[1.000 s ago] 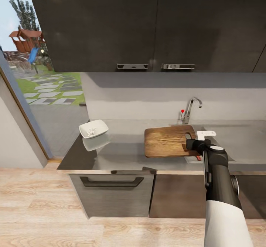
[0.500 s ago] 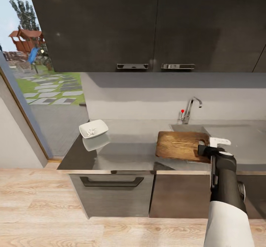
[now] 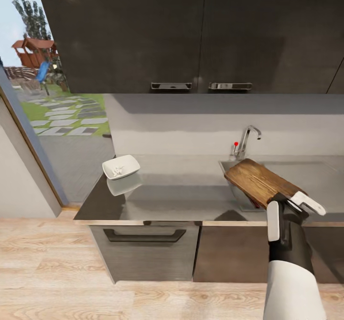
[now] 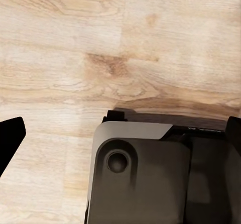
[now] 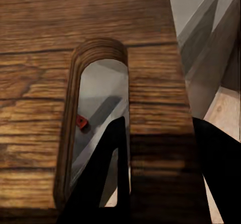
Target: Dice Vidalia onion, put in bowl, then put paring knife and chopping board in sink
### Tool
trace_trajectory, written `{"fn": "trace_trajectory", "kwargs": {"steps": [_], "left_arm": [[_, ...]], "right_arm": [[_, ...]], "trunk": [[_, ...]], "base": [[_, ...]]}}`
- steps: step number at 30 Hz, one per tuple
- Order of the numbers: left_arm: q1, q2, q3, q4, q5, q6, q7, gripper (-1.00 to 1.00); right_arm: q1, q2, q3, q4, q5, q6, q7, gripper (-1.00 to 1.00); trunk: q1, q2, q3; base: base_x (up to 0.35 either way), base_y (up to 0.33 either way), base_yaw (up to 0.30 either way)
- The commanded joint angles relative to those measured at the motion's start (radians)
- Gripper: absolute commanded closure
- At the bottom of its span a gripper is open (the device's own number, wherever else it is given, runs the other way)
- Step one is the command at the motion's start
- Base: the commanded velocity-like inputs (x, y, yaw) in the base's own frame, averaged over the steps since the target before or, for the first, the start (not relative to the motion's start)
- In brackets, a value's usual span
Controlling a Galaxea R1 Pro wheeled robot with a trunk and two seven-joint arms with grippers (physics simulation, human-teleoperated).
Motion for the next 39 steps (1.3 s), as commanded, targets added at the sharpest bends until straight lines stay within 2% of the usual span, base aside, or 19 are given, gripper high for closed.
{"fn": "trace_trajectory", "kwargs": {"steps": [1, 3, 5, 8, 11, 15, 20, 30, 39], "left_arm": [[0.000, 0.001, -0.009, -0.001, 0.009, 0.001, 0.006, -1.00], [0.000, 0.001, -0.009, 0.000, 0.009, 0.001, 0.006, -1.00], [0.000, 0.001, -0.009, 0.000, 0.009, 0.001, 0.006, -1.00], [0.000, 0.001, -0.009, 0.000, 0.009, 0.001, 0.006, -1.00], [0.000, 0.001, -0.009, 0.000, 0.009, 0.001, 0.006, -1.00], [0.000, 0.001, -0.009, 0.000, 0.009, 0.001, 0.006, -1.00], [0.000, 0.001, -0.009, 0.000, 0.009, 0.001, 0.006, -1.00], [0.000, 0.001, -0.009, 0.000, 0.009, 0.001, 0.006, -1.00], [0.000, 0.000, -0.009, 0.002, 0.009, 0.001, 0.006, -1.00]], "right_arm": [[-0.001, 0.003, 0.004, 0.001, -0.014, -0.027, -0.044, 1.00], [-0.001, 0.009, 0.007, 0.002, -0.017, -0.068, -0.118, 1.00], [-0.001, 0.028, 0.029, 0.002, -0.020, -0.140, -0.237, 1.00], [-0.001, 0.047, 0.081, 0.003, -0.020, -0.210, -0.313, 1.00], [-0.001, 0.060, 0.122, 0.003, -0.022, -0.244, -0.355, 1.00], [-0.001, 0.064, 0.139, -0.001, -0.044, -0.255, -0.370, 1.00], [-0.001, 0.064, 0.139, -0.004, -0.073, -0.256, -0.372, 1.00], [-0.001, 0.064, 0.139, -0.002, -0.076, -0.255, -0.372, 1.00], [-0.001, 0.064, 0.139, -0.002, -0.077, -0.255, -0.370, 1.00]], "trunk": [[0.001, -0.002, -0.002], [0.001, -0.002, -0.002], [0.001, -0.002, -0.002], [0.001, -0.002, -0.002], [0.001, -0.002, -0.002], [0.001, -0.002, -0.002], [0.001, -0.002, 0.000], [0.001, -0.002, 0.005], [0.001, -0.002, 0.006]], "base": [[0.000, 0.000, 0.000], [0.000, 0.000, 0.000], [0.000, 0.000, 0.000], [0.000, 0.000, 0.000], [0.000, 0.000, 0.000], [0.000, 0.000, 0.000], [0.000, -0.007, 0.124], [0.000, -0.225, 0.263], [0.000, -0.085, 0.043]]}}
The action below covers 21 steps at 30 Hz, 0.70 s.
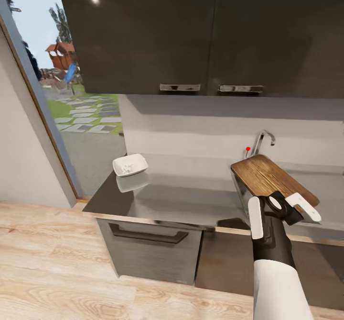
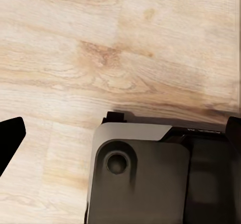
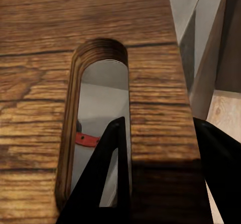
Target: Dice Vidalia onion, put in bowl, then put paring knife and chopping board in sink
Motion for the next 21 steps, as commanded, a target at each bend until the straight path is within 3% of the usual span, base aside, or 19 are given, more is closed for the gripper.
{"fn": "trace_trajectory", "kwargs": {"steps": [1, 4, 7, 10, 14, 17, 18, 21], "left_arm": [[0.000, 0.001, -0.008, -0.001, 0.009, 0.001, 0.006, -1.00], [0.000, 0.001, -0.008, -0.001, 0.009, 0.001, 0.006, -1.00], [0.000, 0.000, -0.008, -0.002, 0.009, 0.001, 0.006, -1.00], [0.000, 0.001, -0.008, -0.002, 0.009, 0.002, 0.006, -1.00], [0.000, 0.002, -0.007, -0.002, 0.009, 0.002, 0.006, -1.00], [0.000, 0.002, -0.007, -0.003, 0.009, 0.002, 0.006, -1.00], [0.000, 0.002, -0.007, -0.003, 0.009, 0.002, 0.006, -1.00], [0.000, 0.002, -0.007, -0.003, 0.009, 0.002, 0.006, -1.00]], "right_arm": [[-0.001, 0.000, -0.001, 0.000, -0.002, 0.010, -0.002, 1.00], [-0.001, 0.000, -0.006, 0.002, -0.033, 0.010, -0.003, 1.00], [-0.001, 0.000, -0.028, 0.017, -0.089, 0.003, -0.006, 1.00], [-0.001, 0.000, -0.050, 0.070, -0.105, -0.042, -0.011, 1.00], [-0.001, 0.000, -0.050, 0.181, -0.113, -0.135, -0.037, 1.00], [-0.005, 0.000, 0.030, 0.208, -0.115, -0.165, -0.139, 1.00], [-0.007, 0.000, 0.088, 0.208, -0.117, -0.168, -0.194, 1.00], [-0.023, 0.000, 0.183, 0.180, -0.119, -0.170, -0.299, 1.00]], "trunk": [[0.001, -0.002, -0.002], [0.001, -0.002, -0.002], [0.001, -0.002, -0.002], [0.001, -0.002, -0.002], [0.001, -0.002, -0.002], [0.001, -0.002, -0.002], [0.001, -0.002, -0.002], [0.001, -0.002, -0.002]], "base": [[0.000, -0.250, 0.002], [0.000, -0.271, 0.001], [0.000, -0.251, 0.000], [0.000, -0.136, 0.000], [0.000, -0.038, 0.000], [0.000, -0.005, 0.000], [0.000, -0.001, 0.000], [0.000, 0.000, 0.000]]}}
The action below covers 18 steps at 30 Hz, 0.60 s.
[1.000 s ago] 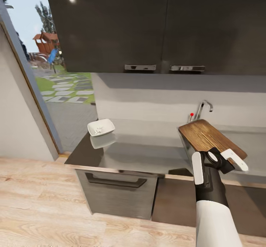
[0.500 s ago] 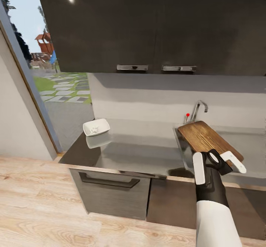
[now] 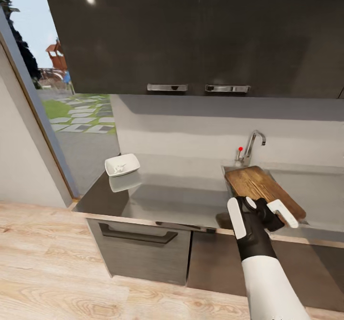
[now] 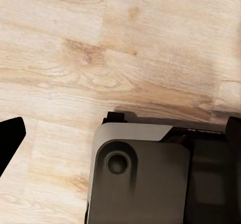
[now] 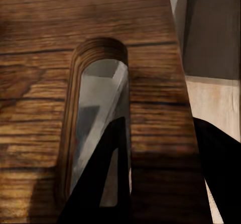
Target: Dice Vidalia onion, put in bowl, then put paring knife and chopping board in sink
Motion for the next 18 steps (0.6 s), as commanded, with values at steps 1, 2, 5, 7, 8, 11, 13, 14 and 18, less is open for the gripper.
{"fn": "trace_trajectory", "kwargs": {"steps": [1, 2, 5, 7, 8, 11, 13, 14, 18], "left_arm": [[0.000, 0.001, -0.008, -0.002, 0.009, 0.001, 0.006, -1.00], [0.000, 0.001, -0.008, -0.002, 0.009, 0.001, 0.006, -1.00], [0.000, 0.001, -0.008, -0.002, 0.009, 0.001, 0.006, -1.00], [0.000, 0.001, -0.008, -0.002, 0.009, 0.001, 0.006, -1.00], [0.000, 0.001, -0.008, -0.002, 0.009, 0.001, 0.006, -1.00], [0.000, 0.001, -0.008, -0.002, 0.009, 0.001, 0.006, -1.00], [0.000, 0.001, -0.008, -0.002, 0.009, 0.001, 0.006, -1.00], [0.000, 0.001, -0.008, -0.002, 0.009, 0.001, 0.006, -1.00], [0.000, 0.001, -0.008, -0.002, 0.010, 0.001, 0.006, -1.00]], "right_arm": [[-0.011, 0.001, 0.020, -0.013, -0.006, 0.006, -0.035, 1.00], [-0.025, 0.001, 0.034, -0.022, -0.006, 0.008, -0.062, 1.00], [-0.077, 0.001, 0.053, -0.035, -0.007, 0.023, -0.114, 1.00], [-0.108, 0.001, 0.057, -0.038, -0.006, 0.038, -0.136, 1.00], [-0.119, 0.001, 0.058, -0.038, -0.006, 0.043, -0.143, 1.00], [-0.133, 0.001, 0.057, -0.037, -0.003, 0.044, -0.154, 1.00], [-0.135, 0.001, 0.052, -0.037, -0.003, 0.041, -0.156, 1.00], [-0.136, 0.001, 0.049, -0.037, -0.003, 0.039, -0.157, 1.00], [-0.137, 0.001, 0.042, -0.034, -0.002, 0.022, -0.157, 1.00]], "trunk": [[0.001, -0.002, -0.002], [0.001, -0.002, -0.002], [0.001, -0.002, -0.002], [0.001, -0.002, -0.002], [0.001, -0.002, -0.002], [0.001, -0.002, -0.002], [0.001, -0.002, -0.002], [0.001, -0.002, -0.002], [0.001, -0.002, -0.002]], "base": [[0.000, 0.000, 0.000], [0.000, 0.000, 0.000], [0.000, 0.000, 0.000], [0.000, 0.000, 0.000], [0.000, 0.000, 0.000], [0.000, 0.000, 0.000], [0.000, 0.000, 0.000], [0.000, 0.000, 0.000], [0.098, -0.083, 0.000]]}}
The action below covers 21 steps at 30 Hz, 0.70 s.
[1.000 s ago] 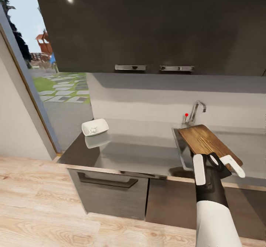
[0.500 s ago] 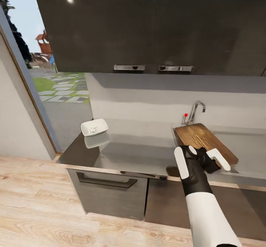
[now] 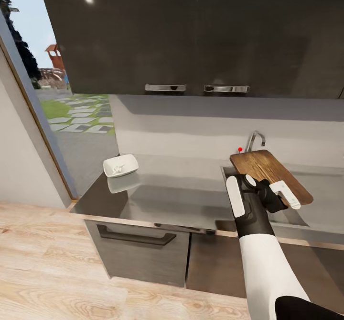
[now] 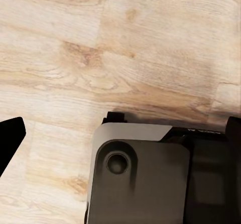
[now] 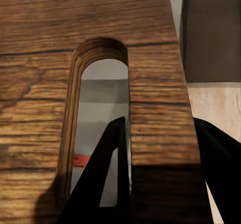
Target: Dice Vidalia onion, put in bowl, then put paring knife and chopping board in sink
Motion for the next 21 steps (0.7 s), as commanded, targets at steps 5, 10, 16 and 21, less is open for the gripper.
{"fn": "trace_trajectory", "kwargs": {"steps": [5, 10, 16, 21], "left_arm": [[0.000, 0.001, -0.008, -0.001, 0.009, 0.001, 0.006, -1.00], [0.000, 0.001, -0.008, -0.001, 0.009, 0.001, 0.006, -1.00], [0.000, 0.001, -0.008, -0.001, 0.009, 0.001, 0.006, -1.00], [0.000, 0.001, -0.008, 0.000, 0.009, 0.001, 0.006, -1.00]], "right_arm": [[-0.001, 0.001, -0.027, 0.007, -0.002, -0.007, -0.001, 1.00], [-0.001, 0.001, -0.073, 0.011, -0.002, -0.009, 0.003, 1.00], [-0.001, 0.001, -0.081, 0.054, -0.002, -0.011, 0.009, 1.00], [-0.001, 0.001, -0.082, 0.111, -0.038, -0.015, 0.012, 1.00]], "trunk": [[0.001, -0.002, -0.004], [0.001, -0.002, -0.008], [0.001, -0.002, -0.010], [0.001, -0.002, -0.011]], "base": [[0.237, -0.162, 0.000], [0.266, -0.170, 0.000], [0.181, -0.128, 0.000], [0.016, -0.013, 0.000]]}}
